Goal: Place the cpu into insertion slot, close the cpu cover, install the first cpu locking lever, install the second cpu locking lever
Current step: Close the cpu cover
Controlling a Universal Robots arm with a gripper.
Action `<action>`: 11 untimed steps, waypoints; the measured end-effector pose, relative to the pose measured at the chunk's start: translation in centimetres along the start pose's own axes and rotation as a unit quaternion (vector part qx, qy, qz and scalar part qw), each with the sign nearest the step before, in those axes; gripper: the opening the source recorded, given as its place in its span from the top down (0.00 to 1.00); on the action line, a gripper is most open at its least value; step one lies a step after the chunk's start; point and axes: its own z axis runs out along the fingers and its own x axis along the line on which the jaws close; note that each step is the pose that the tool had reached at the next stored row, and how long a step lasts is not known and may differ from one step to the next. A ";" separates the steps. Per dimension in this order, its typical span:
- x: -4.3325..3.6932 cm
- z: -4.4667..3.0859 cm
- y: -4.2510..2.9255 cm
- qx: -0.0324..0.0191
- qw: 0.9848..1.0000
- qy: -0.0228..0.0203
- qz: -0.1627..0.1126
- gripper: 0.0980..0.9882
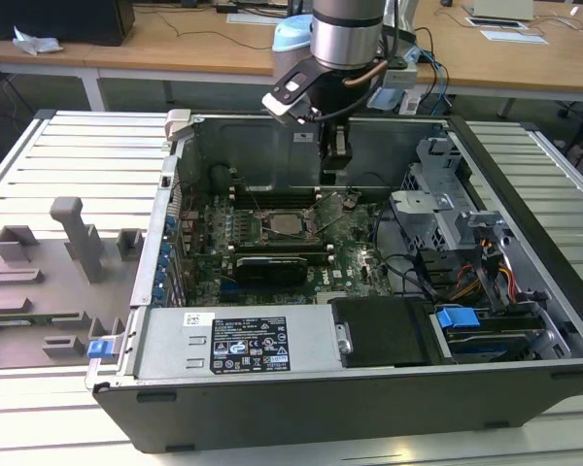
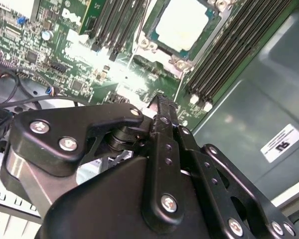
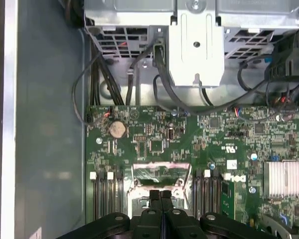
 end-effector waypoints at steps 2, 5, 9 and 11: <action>0.00 0.03 0.69 0.000 1.000 0.000 0.000 0.99; 0.00 0.05 1.34 0.001 1.000 0.000 0.000 0.99; 0.01 0.08 2.09 0.001 1.000 0.000 0.000 0.99; 0.01 0.09 2.39 0.001 1.000 0.000 0.000 0.99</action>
